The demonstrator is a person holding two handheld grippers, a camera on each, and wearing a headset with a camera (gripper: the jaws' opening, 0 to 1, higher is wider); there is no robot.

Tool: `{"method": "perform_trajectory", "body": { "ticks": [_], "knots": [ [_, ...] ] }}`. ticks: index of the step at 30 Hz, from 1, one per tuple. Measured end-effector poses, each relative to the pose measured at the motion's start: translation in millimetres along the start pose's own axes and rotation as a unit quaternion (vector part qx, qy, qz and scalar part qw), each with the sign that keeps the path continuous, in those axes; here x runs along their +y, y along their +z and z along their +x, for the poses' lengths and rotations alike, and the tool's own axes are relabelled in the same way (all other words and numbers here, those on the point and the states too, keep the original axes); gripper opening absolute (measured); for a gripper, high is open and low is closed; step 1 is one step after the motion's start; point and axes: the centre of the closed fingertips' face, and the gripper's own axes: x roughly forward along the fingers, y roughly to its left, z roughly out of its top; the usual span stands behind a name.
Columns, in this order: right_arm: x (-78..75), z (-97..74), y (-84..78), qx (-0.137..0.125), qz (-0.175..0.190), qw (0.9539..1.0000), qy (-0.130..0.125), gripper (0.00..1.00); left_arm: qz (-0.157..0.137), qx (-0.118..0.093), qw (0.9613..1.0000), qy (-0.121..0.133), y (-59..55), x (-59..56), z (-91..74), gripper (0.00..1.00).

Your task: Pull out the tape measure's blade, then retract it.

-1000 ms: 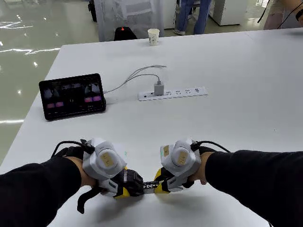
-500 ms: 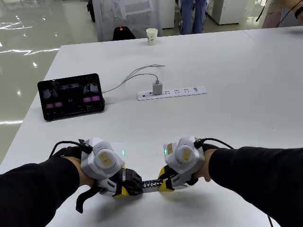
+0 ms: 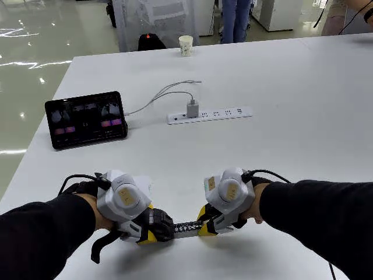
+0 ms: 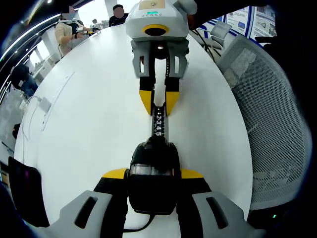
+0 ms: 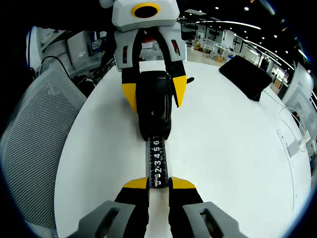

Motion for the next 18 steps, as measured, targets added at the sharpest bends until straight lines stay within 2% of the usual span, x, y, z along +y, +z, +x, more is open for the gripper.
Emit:
{"method": "perform_trajectory", "body": {
  "ticks": [18],
  "knots": [
    [-1.2,-4.9,-10.5,0.003,0.003,1.0,-0.001,0.11,-0.002,-0.002,1.0,0.001,-0.2,1.0,-0.6,0.32]
  ]
}}
